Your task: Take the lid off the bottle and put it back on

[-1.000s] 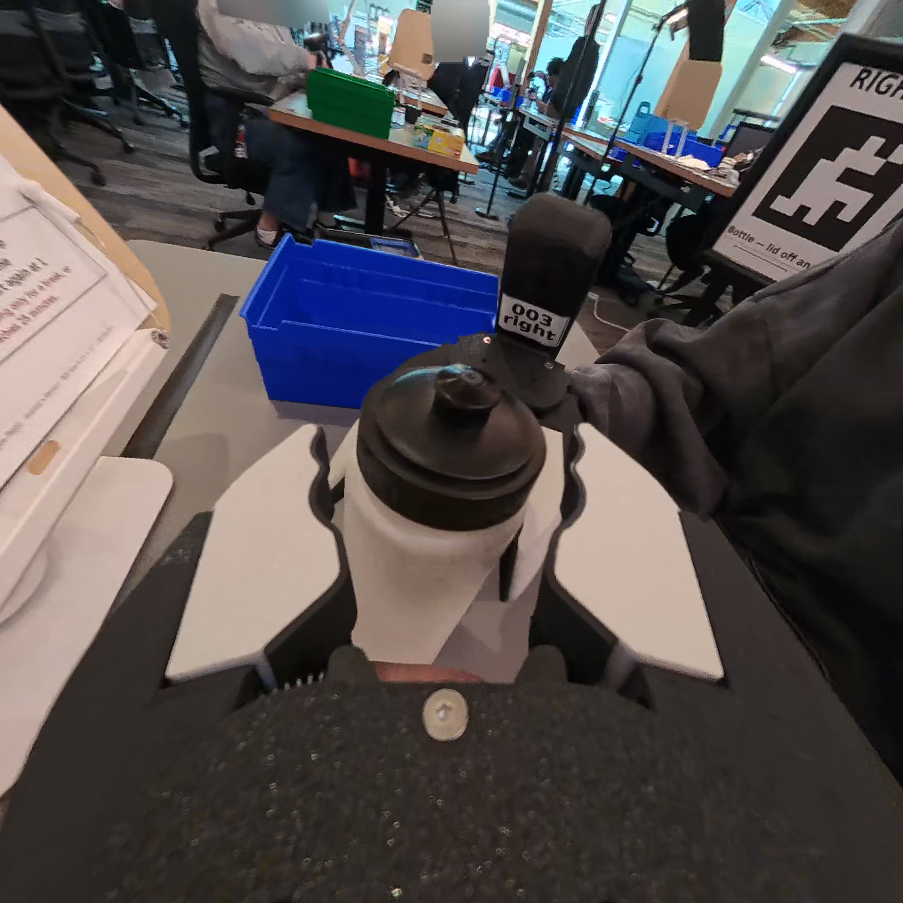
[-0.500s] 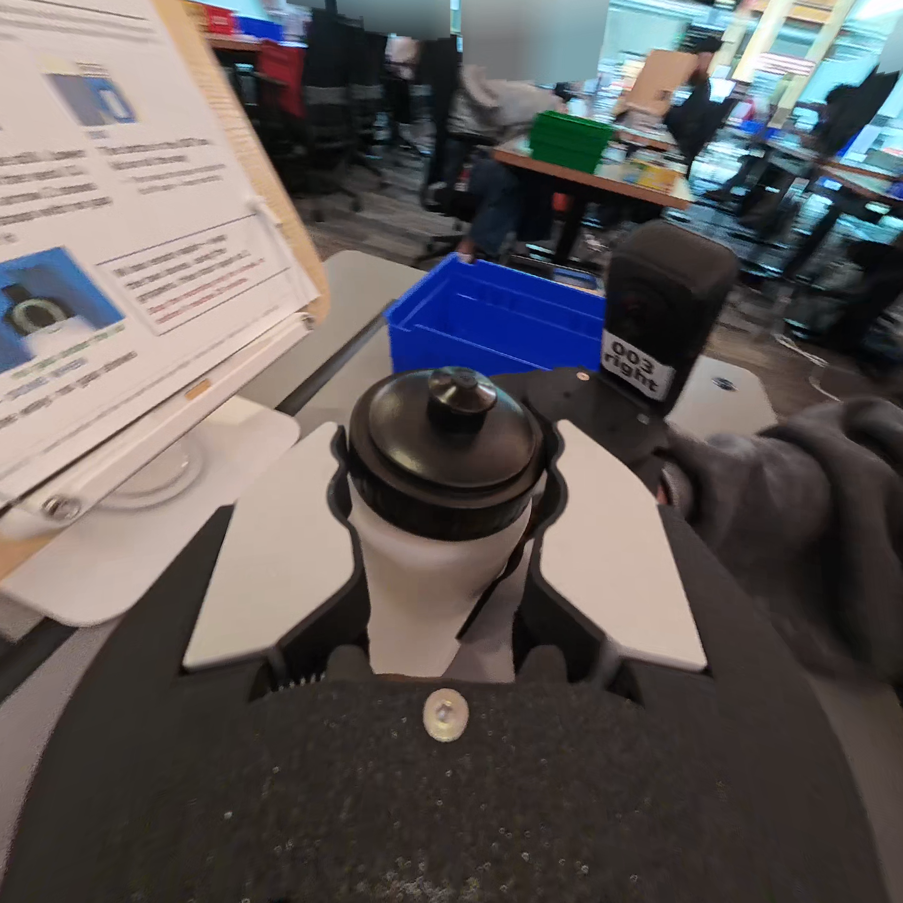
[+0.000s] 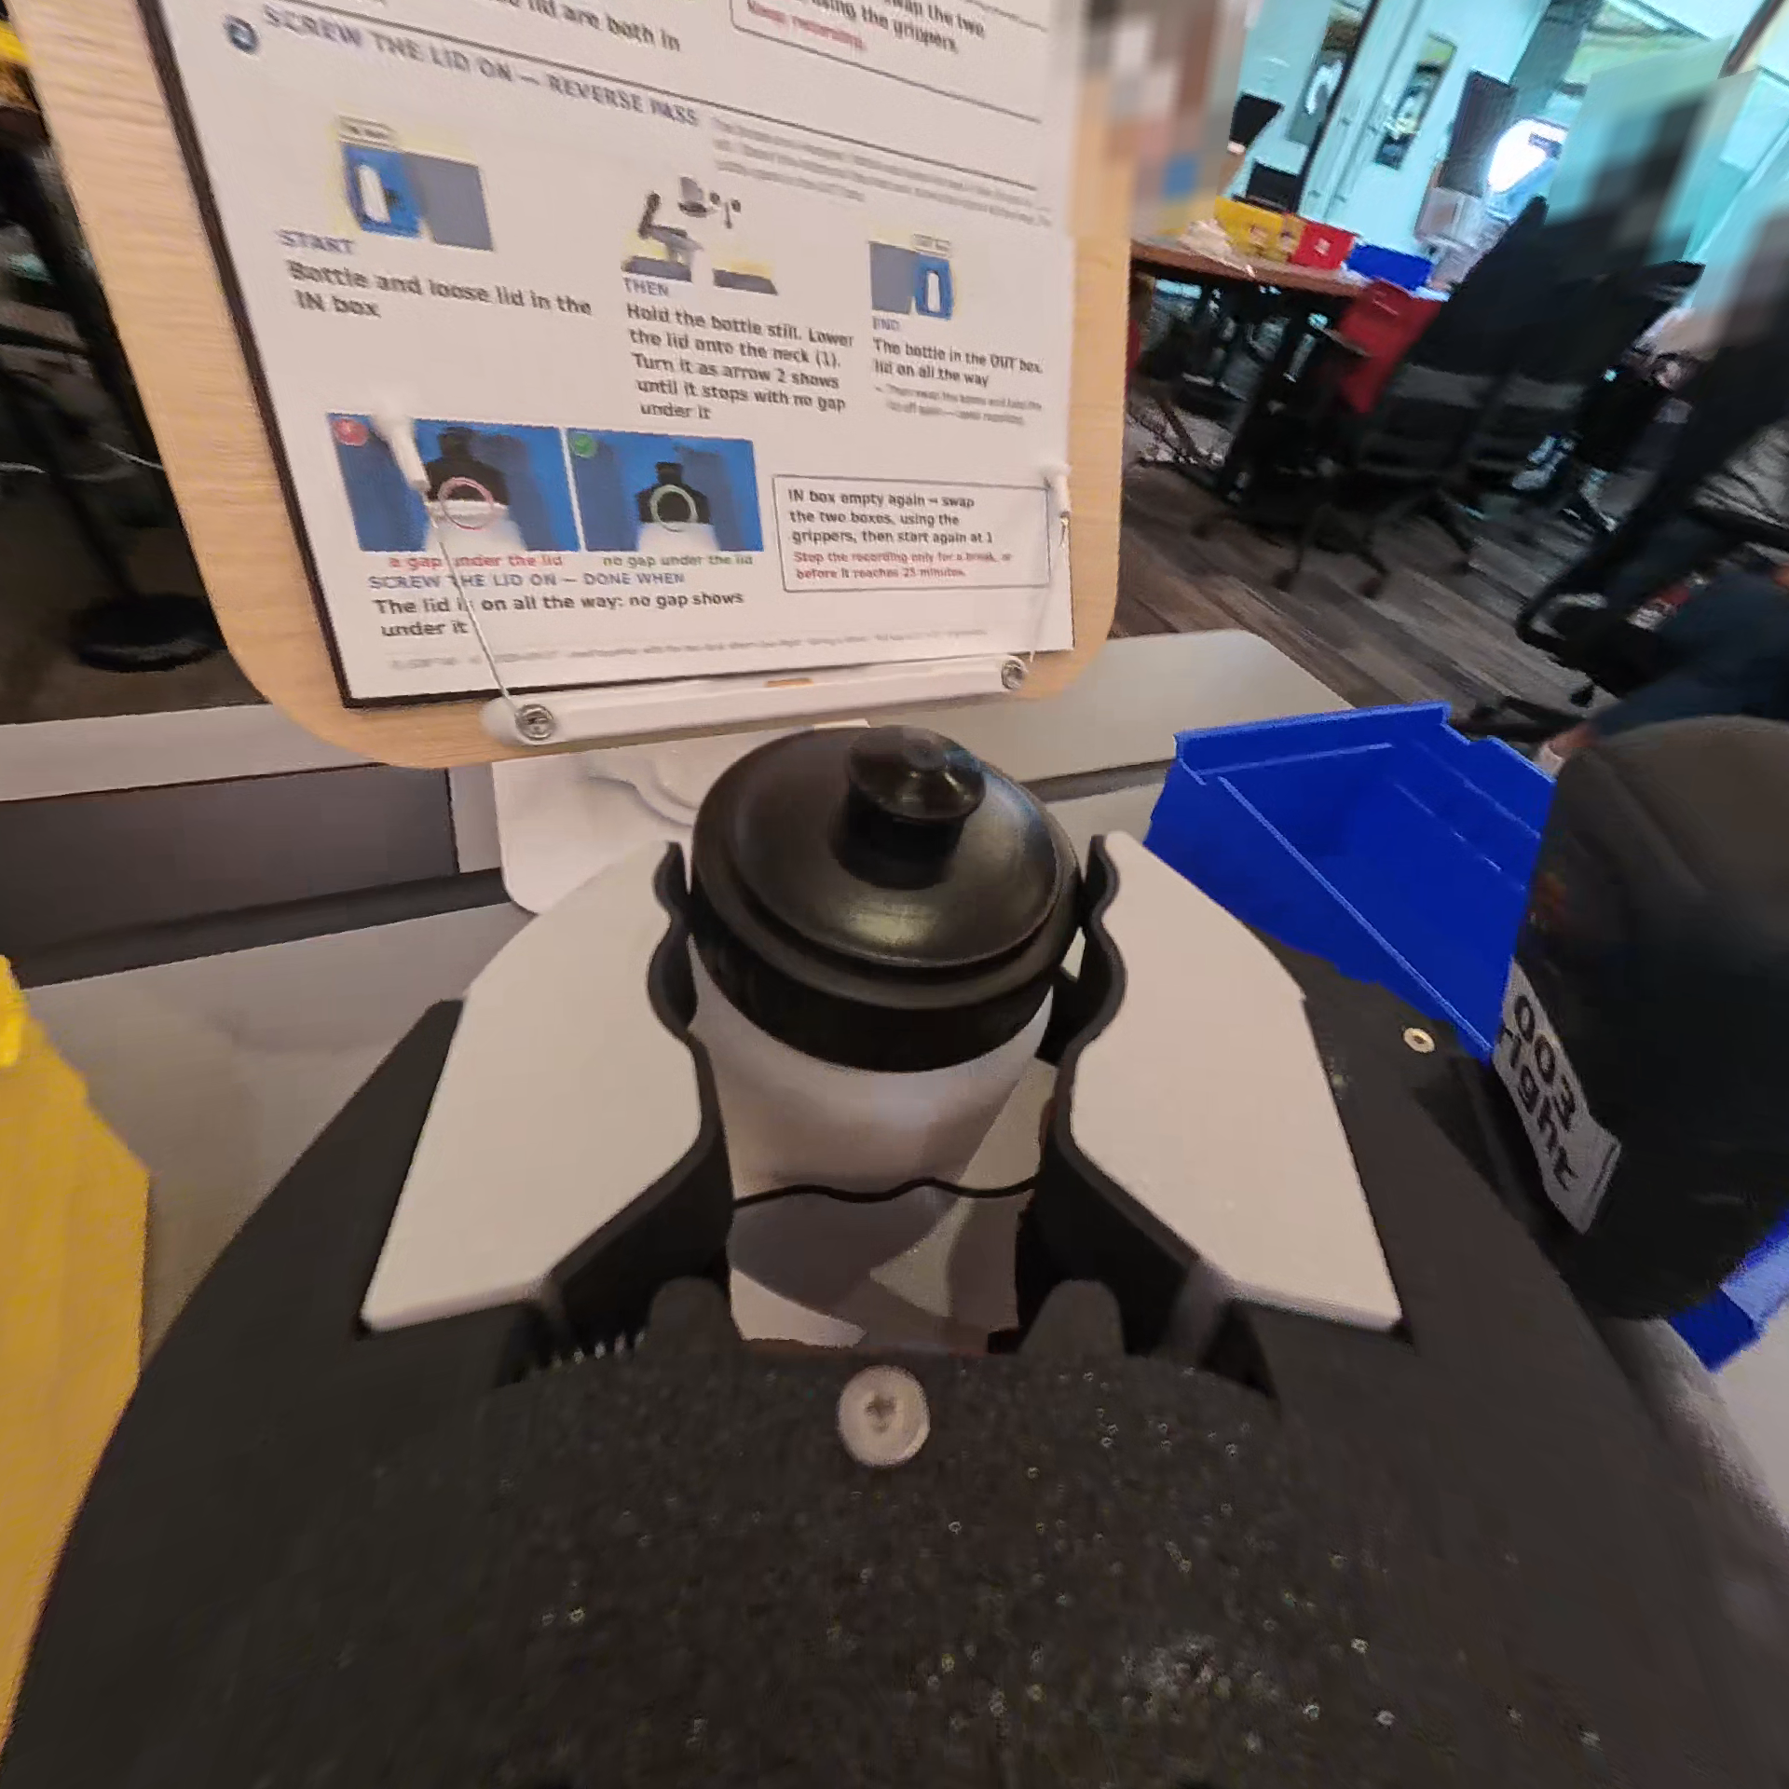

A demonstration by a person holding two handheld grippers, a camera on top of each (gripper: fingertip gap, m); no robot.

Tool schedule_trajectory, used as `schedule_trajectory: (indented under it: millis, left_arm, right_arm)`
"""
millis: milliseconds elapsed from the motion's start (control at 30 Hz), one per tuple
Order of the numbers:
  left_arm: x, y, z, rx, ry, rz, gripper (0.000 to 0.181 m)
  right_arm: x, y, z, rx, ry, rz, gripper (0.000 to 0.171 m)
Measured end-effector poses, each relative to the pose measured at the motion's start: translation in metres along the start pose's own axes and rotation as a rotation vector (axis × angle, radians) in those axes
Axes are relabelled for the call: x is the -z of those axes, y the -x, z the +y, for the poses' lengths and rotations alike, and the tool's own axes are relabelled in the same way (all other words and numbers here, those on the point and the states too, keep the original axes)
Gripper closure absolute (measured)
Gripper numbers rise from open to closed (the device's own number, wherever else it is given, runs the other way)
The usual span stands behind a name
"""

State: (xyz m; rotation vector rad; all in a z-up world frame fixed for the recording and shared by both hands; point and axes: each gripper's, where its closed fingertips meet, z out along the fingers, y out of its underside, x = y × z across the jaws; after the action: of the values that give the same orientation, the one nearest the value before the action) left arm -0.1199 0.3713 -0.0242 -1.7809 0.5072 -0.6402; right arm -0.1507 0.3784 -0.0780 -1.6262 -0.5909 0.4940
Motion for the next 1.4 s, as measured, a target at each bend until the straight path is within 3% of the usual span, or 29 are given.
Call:
schedule_trajectory:
  millis: [100, 200, 300, 400, 533, 633, 833, 933, 1000, 1067, 1233, 1400]
  left_arm:
    - [0.003, -0.003, 0.001, -0.018, 0.023, 0.090, 0.104]
    - [0.017, -0.018, 0.004, -0.083, 0.119, 0.410, 0.078]
    - [0.038, -0.008, 0.000, -0.174, 0.171, 0.662, 0.078]
    - [0.048, 0.005, -0.014, -0.149, 0.210, 0.872, 0.075]
    - [0.056, 0.010, -0.041, -0.095, 0.126, 1.155, 0.071]
    - [0.054, 0.008, -0.040, -0.078, 0.139, 1.311, 0.074]
    - [0.026, 0.001, -0.006, -0.229, 0.196, 1.388, 0.082]
    - [0.022, -0.006, -0.001, -0.272, 0.150, 1.423, 0.091]
    - [0.020, -0.009, 0.001, -0.316, 0.103, 1.424, 0.110]
    - [0.020, -0.009, 0.000, -0.354, 0.054, 1.417, 0.110]
    - [0.019, -0.008, -0.001, -0.362, 0.023, 1.302, 0.111]
    - [0.015, -0.007, -0.001, -0.354, 0.080, 1.056, 0.111]
  right_arm:
    - [0.000, 0.000, 0.000, 0.001, 0.005, -0.002, 0.084]
    - [0.000, 0.000, 0.000, -0.001, 0.004, -0.012, 0.084]
    - [0.000, 0.001, 0.000, -0.002, 0.005, -0.022, 0.084]
    - [0.000, 0.001, 0.001, 0.000, 0.013, -0.035, 0.084]
    - [0.000, 0.001, 0.000, -0.006, 0.002, -0.030, 0.084]
    - [-0.001, 0.001, 0.001, -0.009, 0.001, -0.030, 0.084]
    - [-0.001, 0.001, 0.001, -0.014, 0.003, -0.022, 0.084]
    - [-0.001, 0.001, 0.001, -0.015, 0.004, -0.022, 0.084]
    - [-0.001, 0.001, 0.001, -0.016, 0.002, -0.022, 0.084]
    - [-0.001, 0.001, 0.001, -0.015, 0.000, -0.021, 0.084]
    - [-0.002, 0.001, 0.002, -0.018, 0.001, -0.026, 0.084]
    - [-0.002, 0.001, 0.002, -0.019, -0.004, -0.024, 0.084]
